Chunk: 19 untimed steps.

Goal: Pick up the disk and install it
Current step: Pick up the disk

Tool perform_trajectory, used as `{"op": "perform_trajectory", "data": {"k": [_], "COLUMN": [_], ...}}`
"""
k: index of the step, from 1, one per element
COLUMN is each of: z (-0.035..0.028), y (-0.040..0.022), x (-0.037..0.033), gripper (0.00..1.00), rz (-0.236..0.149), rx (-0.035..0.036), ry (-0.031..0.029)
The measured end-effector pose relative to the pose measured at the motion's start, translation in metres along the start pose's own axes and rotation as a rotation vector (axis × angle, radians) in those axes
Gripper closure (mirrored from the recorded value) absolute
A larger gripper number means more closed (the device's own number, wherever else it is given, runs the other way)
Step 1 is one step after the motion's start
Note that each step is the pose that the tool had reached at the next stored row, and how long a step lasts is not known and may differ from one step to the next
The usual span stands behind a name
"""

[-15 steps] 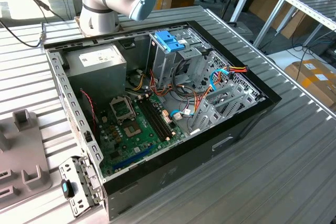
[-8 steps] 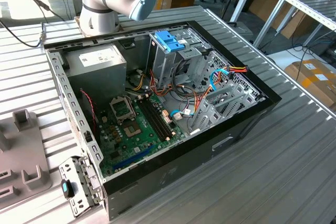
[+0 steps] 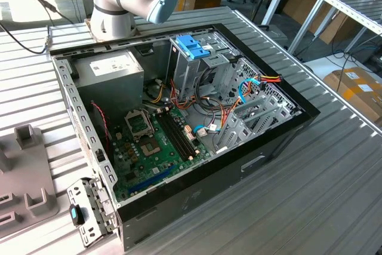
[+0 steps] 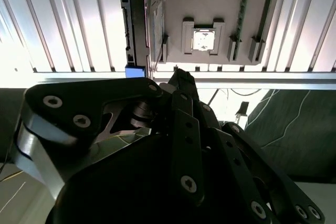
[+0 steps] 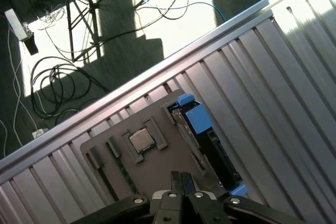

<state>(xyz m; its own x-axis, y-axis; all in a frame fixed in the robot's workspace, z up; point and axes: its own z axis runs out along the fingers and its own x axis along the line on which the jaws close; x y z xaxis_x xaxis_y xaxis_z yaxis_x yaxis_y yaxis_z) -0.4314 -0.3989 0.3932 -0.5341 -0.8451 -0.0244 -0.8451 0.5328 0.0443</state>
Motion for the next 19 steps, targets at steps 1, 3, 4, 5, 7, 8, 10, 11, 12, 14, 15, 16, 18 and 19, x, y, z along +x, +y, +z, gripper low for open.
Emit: {"op": "perform_trajectory", "data": {"k": [1,3,4,5,7,8,10,11,12,14,15,16,18,19], "z": [0.0,0.0,0.0,0.0,0.0,0.0,0.0,0.0,0.0,0.0,0.0,0.0,0.0,0.0], "y": [0.0,0.0,0.0,0.0,0.0,0.0,0.0,0.0,0.0,0.0,0.0,0.0,0.0,0.0], "x": [0.0,0.0,0.0,0.0,0.0,0.0,0.0,0.0,0.0,0.0,0.0,0.0,0.0,0.0], "gripper": [0.89,0.89,0.89,0.89,0.89,0.89,0.89,0.89,0.89,0.89,0.89,0.89,0.89,0.89], "rz": [-0.004,-0.008,-0.011,-0.013,-0.017,-0.019,-0.027,-0.03,-0.032,-0.036,-0.039,-0.04,-0.044,-0.048], "rx": [-0.0001,-0.0002,-0.0003,-0.0003,-0.0004,-0.0005,-0.0007,-0.0007,-0.0008,-0.0009,-0.0009,-0.001,-0.0011,-0.0011], "ry": [0.0002,0.0004,0.0004,0.0006,0.0007,0.0008,0.0012,0.0013,0.0014,0.0016,0.0017,0.0017,0.0019,0.0021]}}
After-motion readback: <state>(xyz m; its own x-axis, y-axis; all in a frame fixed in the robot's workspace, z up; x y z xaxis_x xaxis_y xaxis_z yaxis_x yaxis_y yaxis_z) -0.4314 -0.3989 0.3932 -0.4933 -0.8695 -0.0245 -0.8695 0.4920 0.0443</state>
